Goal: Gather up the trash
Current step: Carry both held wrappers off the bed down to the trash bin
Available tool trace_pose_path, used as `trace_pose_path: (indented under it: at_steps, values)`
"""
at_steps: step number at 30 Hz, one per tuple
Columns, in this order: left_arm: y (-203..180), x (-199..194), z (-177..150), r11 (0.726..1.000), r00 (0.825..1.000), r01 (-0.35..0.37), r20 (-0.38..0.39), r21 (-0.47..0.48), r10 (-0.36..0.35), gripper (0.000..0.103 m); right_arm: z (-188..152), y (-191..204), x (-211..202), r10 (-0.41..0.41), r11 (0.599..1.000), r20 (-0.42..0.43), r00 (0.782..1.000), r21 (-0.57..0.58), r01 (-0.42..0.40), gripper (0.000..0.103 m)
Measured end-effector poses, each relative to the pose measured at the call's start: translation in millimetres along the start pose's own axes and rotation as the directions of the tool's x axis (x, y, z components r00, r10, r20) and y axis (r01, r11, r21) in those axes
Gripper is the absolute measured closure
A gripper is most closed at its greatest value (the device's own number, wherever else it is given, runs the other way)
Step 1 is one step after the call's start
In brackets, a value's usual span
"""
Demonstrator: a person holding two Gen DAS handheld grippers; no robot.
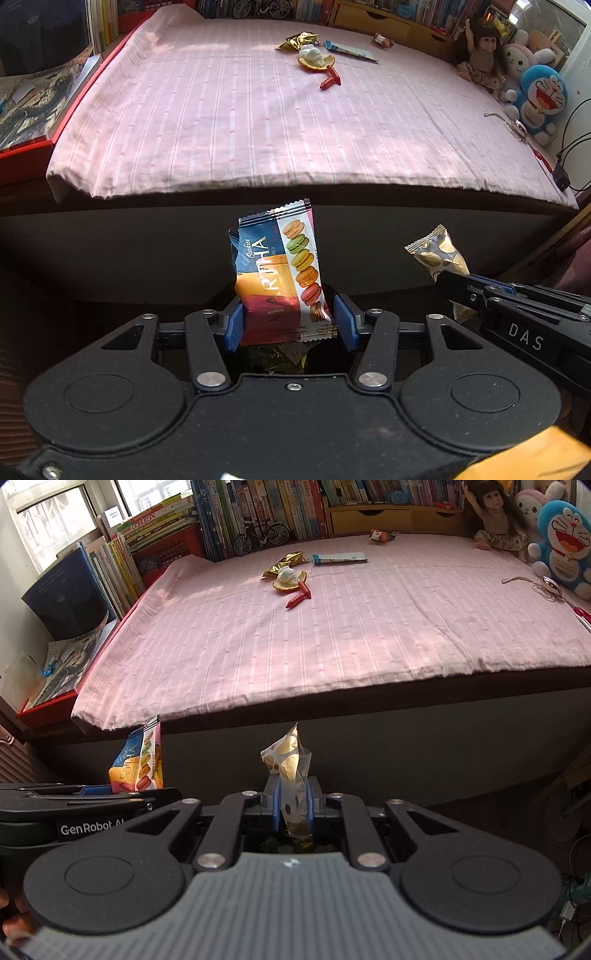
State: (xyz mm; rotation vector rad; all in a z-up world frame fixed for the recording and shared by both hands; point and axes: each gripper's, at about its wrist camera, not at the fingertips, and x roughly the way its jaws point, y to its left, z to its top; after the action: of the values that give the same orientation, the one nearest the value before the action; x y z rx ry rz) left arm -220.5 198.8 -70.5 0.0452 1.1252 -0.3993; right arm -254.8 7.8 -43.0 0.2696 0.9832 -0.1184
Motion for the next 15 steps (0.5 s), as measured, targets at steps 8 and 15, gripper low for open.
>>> trace_pose_path:
  at_steps: [8,15]
  values:
    - [11.8,45.2,-27.8,1.000,0.999,-0.007,-0.051,0.009,0.007,0.055,-28.1,-1.0,34.6,-0.002,1.000,-0.066,0.998,-0.016,0.001,0.084]
    - [28.2,116.0,-54.5,1.000,0.996,-0.018,-0.087,0.006,0.019,0.055,-57.1,-9.4,93.0,0.002,1.000,-0.094,0.996,-0.029,-0.005,0.084]
